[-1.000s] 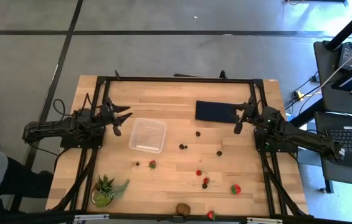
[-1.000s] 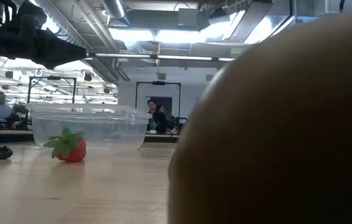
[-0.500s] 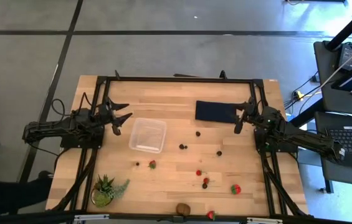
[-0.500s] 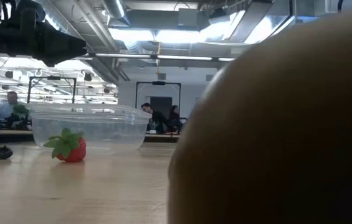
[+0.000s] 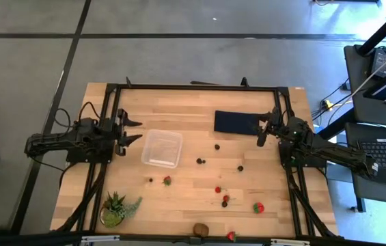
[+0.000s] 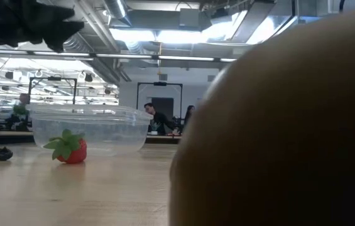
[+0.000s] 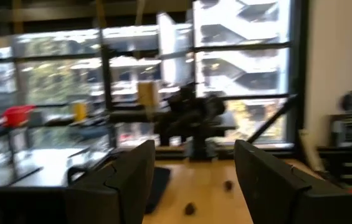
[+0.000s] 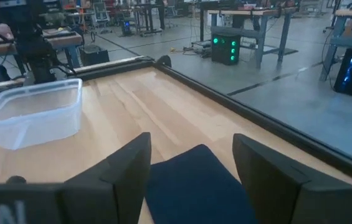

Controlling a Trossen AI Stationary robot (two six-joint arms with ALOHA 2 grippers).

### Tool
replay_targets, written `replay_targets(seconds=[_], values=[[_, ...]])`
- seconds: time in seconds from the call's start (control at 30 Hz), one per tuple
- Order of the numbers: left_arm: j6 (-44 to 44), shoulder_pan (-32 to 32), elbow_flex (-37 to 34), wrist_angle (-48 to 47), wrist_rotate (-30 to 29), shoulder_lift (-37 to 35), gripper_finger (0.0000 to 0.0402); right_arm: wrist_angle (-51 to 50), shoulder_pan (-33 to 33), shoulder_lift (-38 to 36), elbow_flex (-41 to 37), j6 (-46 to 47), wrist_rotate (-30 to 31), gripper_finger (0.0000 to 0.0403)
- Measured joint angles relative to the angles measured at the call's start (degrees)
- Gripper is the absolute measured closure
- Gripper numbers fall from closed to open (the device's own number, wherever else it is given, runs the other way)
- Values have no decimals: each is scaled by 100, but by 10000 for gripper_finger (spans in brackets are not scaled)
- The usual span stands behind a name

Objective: Pick and placing Produce into tupperware
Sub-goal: Put the left blueberry into the transparent bin

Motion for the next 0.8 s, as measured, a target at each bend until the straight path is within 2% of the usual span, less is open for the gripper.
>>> replay_targets(seconds=[0.13, 0.2, 0.3, 0.43, 0.6, 0.73, 0.8], values=[[-128, -165, 71, 334, 827, 103, 197, 0, -2, 1, 0, 72, 2, 175], [-128, -339, 251, 306, 952, 211, 199, 2, -2, -1, 0, 96, 2, 175], [-93, -672, 579, 179, 991, 591, 202, 2, 0, 0, 0, 223, 7, 175], [-28, -1165, 1060, -19, 1010, 1435, 204, 6, -2, 0, 0, 308, 11, 175], [681, -1898, 1528, -6, 1009, 2563, 205, 41, -2, 0, 0, 327, 11, 175], [1242, -2604, 1803, 51, 998, 3066, 205, 39, -2, -1, 0, 532, 9, 175], [1186, -2919, 1843, 80, 731, 3215, 205, 37, -1, -1, 0, 616, 7, 175]])
